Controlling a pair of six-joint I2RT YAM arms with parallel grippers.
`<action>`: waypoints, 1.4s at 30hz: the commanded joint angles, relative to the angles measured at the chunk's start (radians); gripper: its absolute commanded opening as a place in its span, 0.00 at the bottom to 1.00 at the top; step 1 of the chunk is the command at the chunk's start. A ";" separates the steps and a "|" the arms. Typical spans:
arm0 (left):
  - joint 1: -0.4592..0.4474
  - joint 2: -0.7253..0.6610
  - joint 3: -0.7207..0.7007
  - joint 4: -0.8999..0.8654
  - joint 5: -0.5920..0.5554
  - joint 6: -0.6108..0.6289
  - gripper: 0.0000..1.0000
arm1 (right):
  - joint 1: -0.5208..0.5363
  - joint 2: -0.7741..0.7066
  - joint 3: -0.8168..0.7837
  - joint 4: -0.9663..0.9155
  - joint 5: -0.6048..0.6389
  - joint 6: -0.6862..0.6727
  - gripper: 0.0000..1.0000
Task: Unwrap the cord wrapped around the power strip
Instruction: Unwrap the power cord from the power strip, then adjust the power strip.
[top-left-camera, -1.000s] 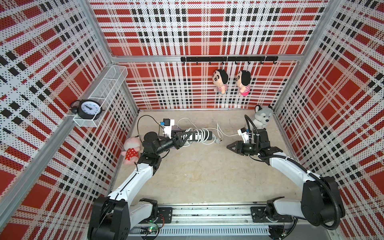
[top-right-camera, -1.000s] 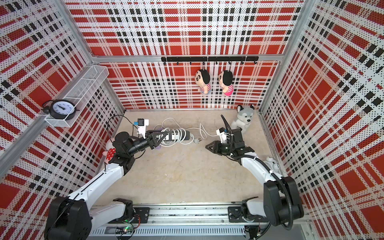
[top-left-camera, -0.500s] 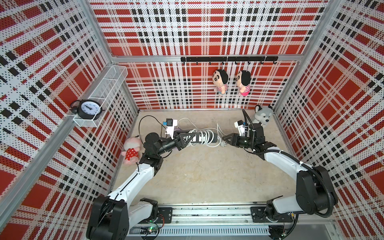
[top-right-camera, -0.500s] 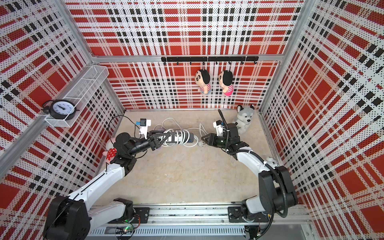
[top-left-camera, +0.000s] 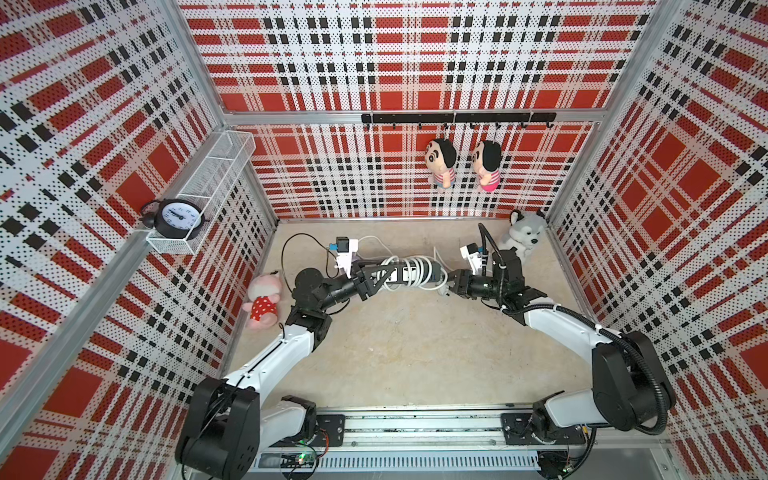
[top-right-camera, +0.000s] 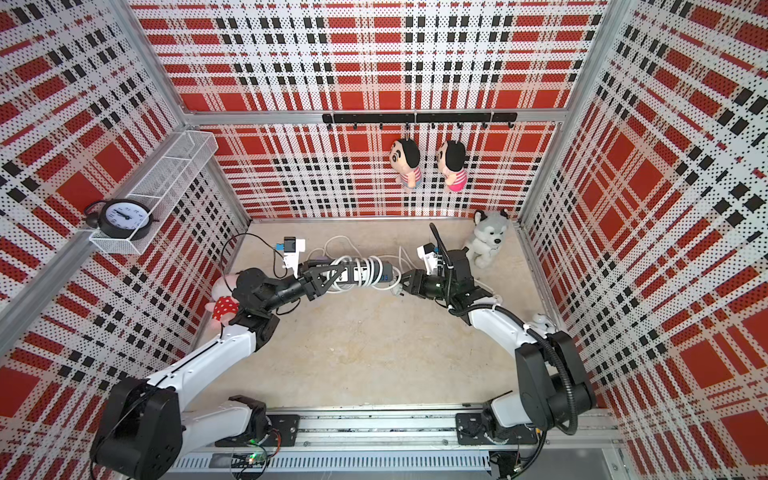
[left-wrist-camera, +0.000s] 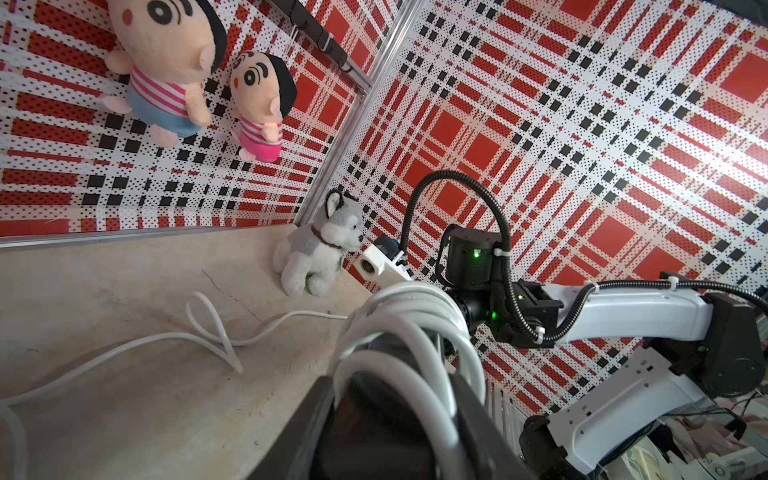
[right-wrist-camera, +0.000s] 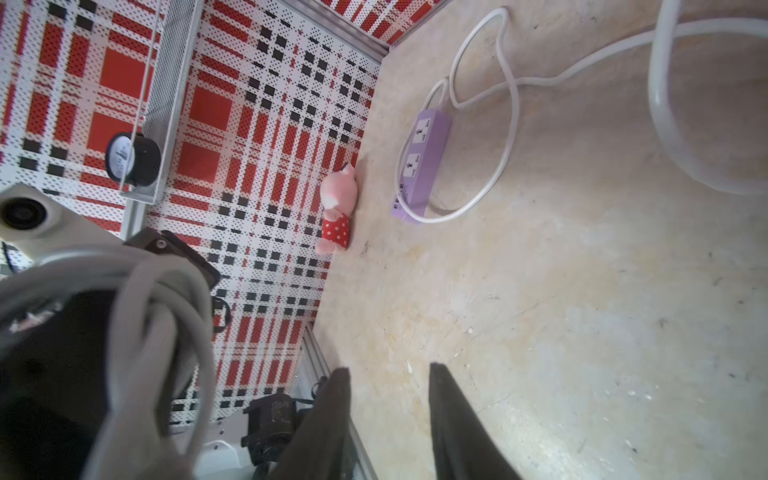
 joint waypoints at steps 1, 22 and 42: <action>-0.015 -0.004 -0.027 0.055 0.065 0.072 0.00 | -0.004 -0.038 0.082 -0.097 0.010 -0.078 0.46; -0.095 0.050 -0.047 0.308 -0.470 -0.040 0.00 | -0.096 -0.251 -0.035 -0.070 -0.200 -0.016 0.70; -0.404 0.158 -0.110 0.685 -0.810 -0.322 0.00 | 0.229 -0.131 -0.101 0.552 0.298 0.153 0.96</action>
